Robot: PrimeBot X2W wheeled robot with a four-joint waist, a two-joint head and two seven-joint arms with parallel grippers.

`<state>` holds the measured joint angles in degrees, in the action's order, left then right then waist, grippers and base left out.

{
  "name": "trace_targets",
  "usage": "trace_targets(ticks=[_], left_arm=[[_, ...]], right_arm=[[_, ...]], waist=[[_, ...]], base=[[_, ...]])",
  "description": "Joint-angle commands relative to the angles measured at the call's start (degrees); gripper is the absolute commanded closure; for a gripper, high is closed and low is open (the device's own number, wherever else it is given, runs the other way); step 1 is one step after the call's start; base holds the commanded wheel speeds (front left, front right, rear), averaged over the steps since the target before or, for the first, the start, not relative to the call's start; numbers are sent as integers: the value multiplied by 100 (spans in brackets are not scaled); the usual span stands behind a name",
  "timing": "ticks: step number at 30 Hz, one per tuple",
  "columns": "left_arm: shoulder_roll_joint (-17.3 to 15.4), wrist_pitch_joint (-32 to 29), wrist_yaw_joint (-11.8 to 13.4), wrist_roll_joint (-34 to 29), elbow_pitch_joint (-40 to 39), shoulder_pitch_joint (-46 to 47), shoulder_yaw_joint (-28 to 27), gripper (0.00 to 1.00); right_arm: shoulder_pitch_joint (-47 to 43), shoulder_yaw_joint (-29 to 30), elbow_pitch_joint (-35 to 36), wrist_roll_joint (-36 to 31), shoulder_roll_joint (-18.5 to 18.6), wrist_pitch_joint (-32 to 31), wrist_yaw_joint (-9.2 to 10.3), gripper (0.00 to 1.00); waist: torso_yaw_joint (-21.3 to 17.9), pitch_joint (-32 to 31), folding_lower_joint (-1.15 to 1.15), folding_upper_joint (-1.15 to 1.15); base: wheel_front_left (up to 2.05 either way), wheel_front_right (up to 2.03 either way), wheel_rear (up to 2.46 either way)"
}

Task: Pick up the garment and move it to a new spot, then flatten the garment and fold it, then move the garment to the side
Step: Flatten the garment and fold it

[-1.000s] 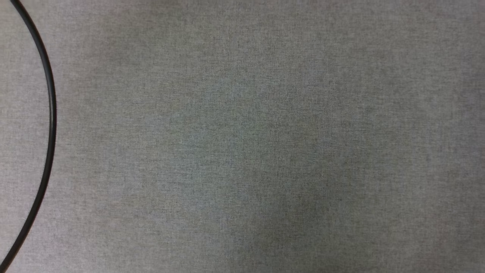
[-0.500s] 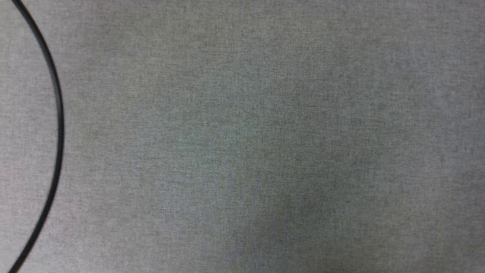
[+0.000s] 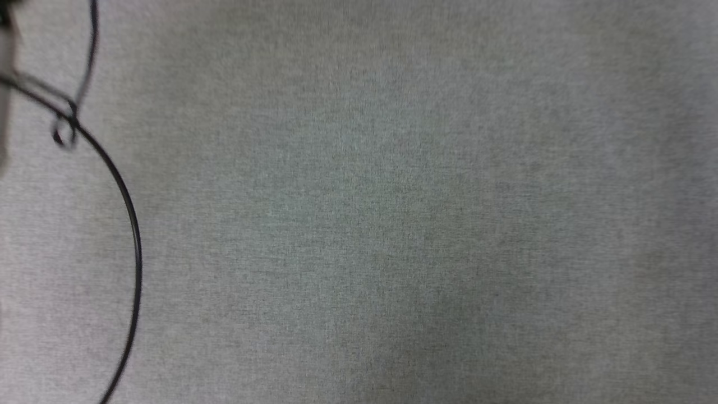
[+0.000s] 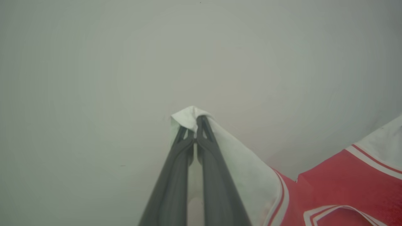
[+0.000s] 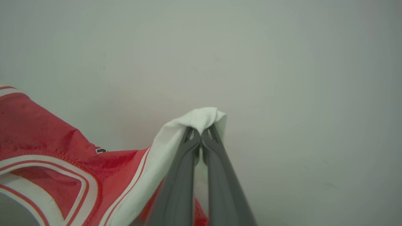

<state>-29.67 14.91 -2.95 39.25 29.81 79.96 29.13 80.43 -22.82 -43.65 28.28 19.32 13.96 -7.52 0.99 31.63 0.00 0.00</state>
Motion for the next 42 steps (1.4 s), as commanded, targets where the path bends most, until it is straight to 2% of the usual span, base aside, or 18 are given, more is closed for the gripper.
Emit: trace_targets(ticks=[1, 5, 12, 22, 29, 37, 42], left_arm=[[-5, 38, 66, -36, -217, -428, -195, 100], [-9, 34, 246, -197, -866, -1743, -650, 100], [186, 34, 610, -341, -1812, -4031, -1204, 100], [372, 35, 796, -314, -2285, -6511, -1581, 100], [422, 35, 862, -225, -2249, -7877, -1783, 100], [536, 19, 1045, -60, -2258, -8752, -1867, 100], [698, 27, 1112, 33, -1944, -9250, -1927, 100]], right_arm=[[-371, -28, 116, 39, 56, 64, 6, 100], [-1344, -10, 510, 101, 107, 113, 6, 100], [-3124, 129, 1138, 104, 211, 119, 6, 100], [-5539, 485, 1964, 221, 427, -138, 6, 100], [-7028, 932, 2548, 112, 553, -607, 7, 100], [-8217, 1398, 3001, 76, 569, -1111, 7, 100], [-9139, 1775, 3251, 61, 495, -1520, 8, 100]], waist=[[-23, -288, 0, 0], [-53, -695, 0, 0], [-65, -1429, 0, 0], [-30, -2318, 0, 0], [-81, -2808, 0, 0], [-88, -3010, 0, 0], [-77, -3032, 0, 0]], base=[[0, 0, 0], [0, 0, 0], [0, 0, 0], [0, 0, 0], [0, 0, 0], [0, 0, 0], [0, 0, 0]])
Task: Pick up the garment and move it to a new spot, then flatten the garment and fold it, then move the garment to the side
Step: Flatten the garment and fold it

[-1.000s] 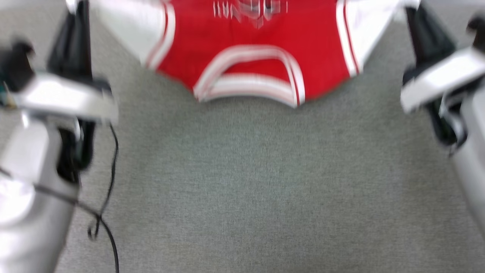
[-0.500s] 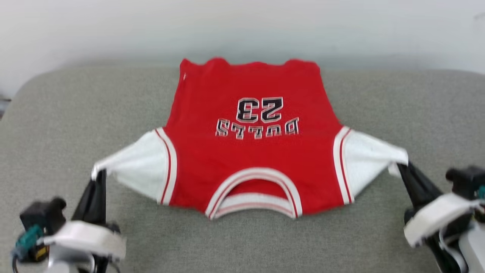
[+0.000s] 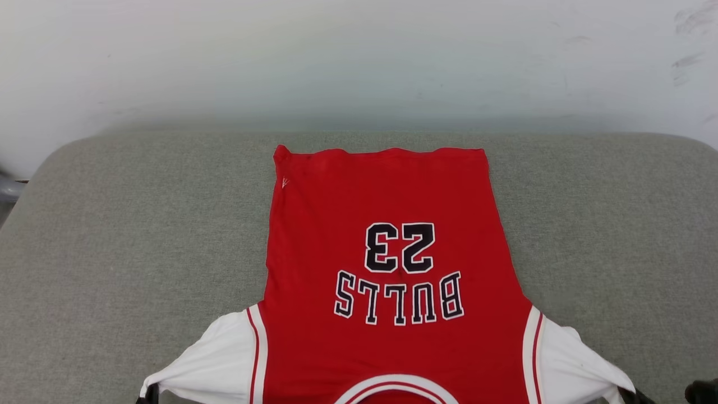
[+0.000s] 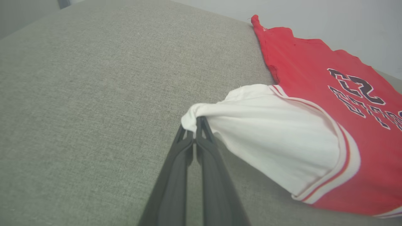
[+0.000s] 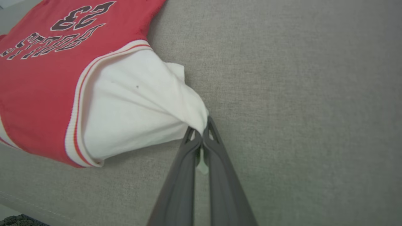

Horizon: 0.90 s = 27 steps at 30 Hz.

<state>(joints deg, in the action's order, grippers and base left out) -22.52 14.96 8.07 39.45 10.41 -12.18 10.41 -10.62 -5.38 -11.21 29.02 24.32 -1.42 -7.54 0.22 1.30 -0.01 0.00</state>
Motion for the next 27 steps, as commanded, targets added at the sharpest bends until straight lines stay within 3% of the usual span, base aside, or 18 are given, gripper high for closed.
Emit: trace_targets(ticks=[1, 8, 9, 10, 11, 20, 27], left_arm=[[22, 24, -3, 21, 42, -68, -82, 100], [196, 29, -142, -97, 280, -37, -130, 100], [222, 29, -173, -128, 288, -15, -142, 100], [245, 29, -185, -162, 277, 12, -162, 100], [270, 29, -202, -189, 275, 25, -177, 100], [494, 29, -348, -574, -79, 254, -220, 100], [648, 30, -450, -913, -419, 669, -111, 100]], right_arm=[[-135, 66, 12, -8, -12, -44, 10, 100], [-474, 297, -72, 201, -180, -203, 11, 100], [-436, 316, -52, 173, -197, -196, 11, 89], [-381, 336, -23, 144, -216, -203, 11, 36], [-319, 349, 23, 130, -232, -218, 11, 0], [609, 802, 1087, -72, -3, -286, 8, 0], [2415, 840, 1615, -122, 466, -1126, 8, 0]], waist=[[5, 5, 1, 0], [61, 38, 1, 0], [58, 35, 1, 0], [53, 35, 1, 0], [50, 34, 1, 0], [191, 202, 1, 0], [570, 793, 1, 0]], base=[[0, 0, 0], [0, 0, 0], [0, 0, 0], [0, 0, 0], [0, 0, 0], [0, 0, 0], [0, 0, 0]])
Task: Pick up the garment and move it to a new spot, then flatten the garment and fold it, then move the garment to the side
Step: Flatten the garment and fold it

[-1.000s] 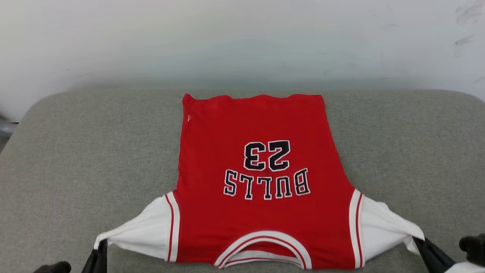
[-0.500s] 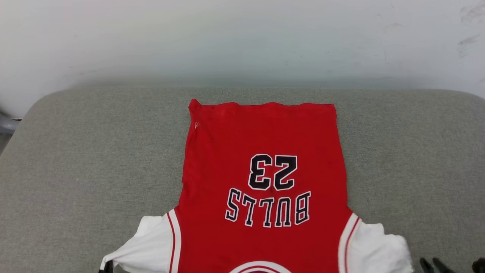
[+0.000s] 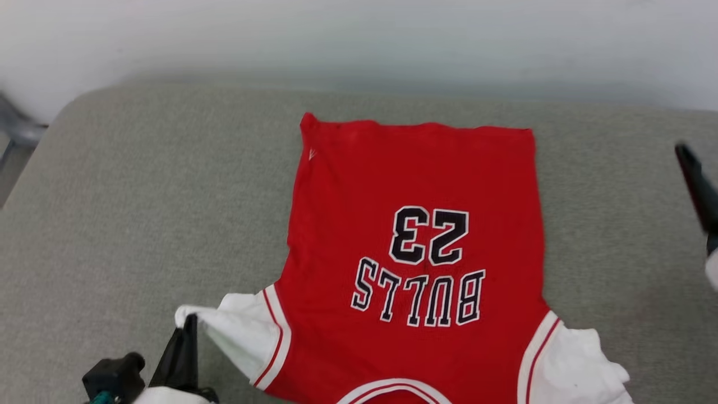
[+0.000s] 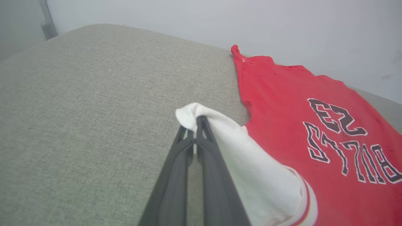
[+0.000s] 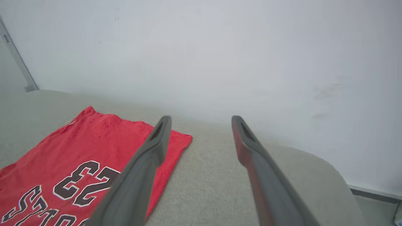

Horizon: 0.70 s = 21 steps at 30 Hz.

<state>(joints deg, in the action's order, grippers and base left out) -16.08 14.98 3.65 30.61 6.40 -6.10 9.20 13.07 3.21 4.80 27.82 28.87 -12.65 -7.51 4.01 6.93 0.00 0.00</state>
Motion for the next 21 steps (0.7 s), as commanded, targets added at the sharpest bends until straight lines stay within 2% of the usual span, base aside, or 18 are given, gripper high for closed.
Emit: trace_targets(ticks=[1, 8, 13, 16, 21], left_arm=[[29, 27, -25, -70, -61, 135, 27, 100], [324, 28, -185, -349, -310, 655, 45, 100], [561, 28, -335, -547, -432, 920, 11, 100], [715, 28, -449, -668, -505, 1063, 6, 100], [952, 28, -625, -859, -600, 1310, 18, 100]], right_arm=[[378, -80, 12, -34, 87, -172, 4, 0], [2574, -809, -736, -10, 466, -1933, 5, 0], [3847, -1170, -1738, 133, 482, -3688, 4, 0], [4425, -1280, -2272, 58, 503, -4657, 5, 0], [5103, -1388, -2781, -332, 506, -5633, 4, 0]], waist=[[255, 334, 0, 0], [691, 1094, 0, 0], [940, 1590, 0, 0], [1078, 1897, 0, 0], [1290, 2379, 0, 0]], base=[[0, 0, 0], [0, 0, 0], [0, 0, 0], [0, 0, 0], [0, 0, 0]])
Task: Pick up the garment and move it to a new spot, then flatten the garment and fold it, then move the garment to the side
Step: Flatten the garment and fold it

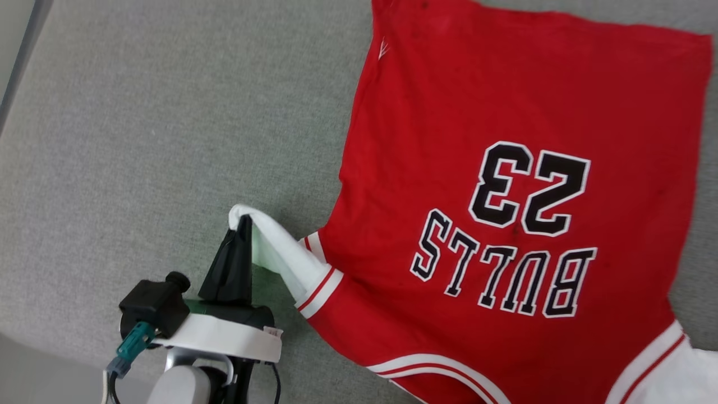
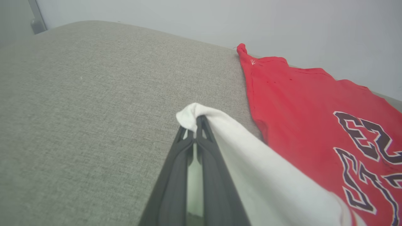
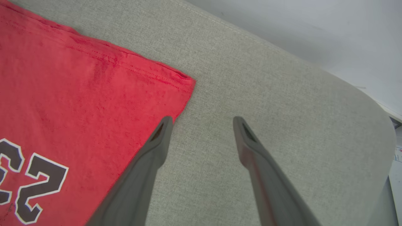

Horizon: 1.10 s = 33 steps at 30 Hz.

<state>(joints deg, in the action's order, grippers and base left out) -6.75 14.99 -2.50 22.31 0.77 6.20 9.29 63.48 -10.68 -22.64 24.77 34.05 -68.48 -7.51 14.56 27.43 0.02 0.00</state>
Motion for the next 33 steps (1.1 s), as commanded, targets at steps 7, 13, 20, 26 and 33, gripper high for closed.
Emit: trace_targets(ticks=[7, 13, 20, 26, 33], left_arm=[[245, 27, -190, -208, -122, 353, 27, 100], [338, 27, -293, -320, -64, 482, -8, 100], [370, 27, -340, -354, -53, 462, -61, 100], [378, 27, -348, -411, 25, 341, -193, 100], [377, 27, -354, -553, 142, 51, -427, 100]], right_arm=[[368, -48, -377, -475, -86, -547, 4, 0], [-227, -320, -641, -434, -153, -805, 3, 0], [-177, -162, -634, -505, -6, -729, 5, 100], [54, 12, -590, -431, -233, -200, 4, 100], [-155, -389, -368, 102, -155, 526, 5, 100]], waist=[[438, 831, -2, 0], [497, 1028, -2, 0], [489, 1008, -2, 0], [328, 691, -2, 0], [-37, 18, -2, 0]], base=[[0, 0, 0], [0, 0, 0], [0, 0, 0], [0, 0, 0], [0, 0, 0]])
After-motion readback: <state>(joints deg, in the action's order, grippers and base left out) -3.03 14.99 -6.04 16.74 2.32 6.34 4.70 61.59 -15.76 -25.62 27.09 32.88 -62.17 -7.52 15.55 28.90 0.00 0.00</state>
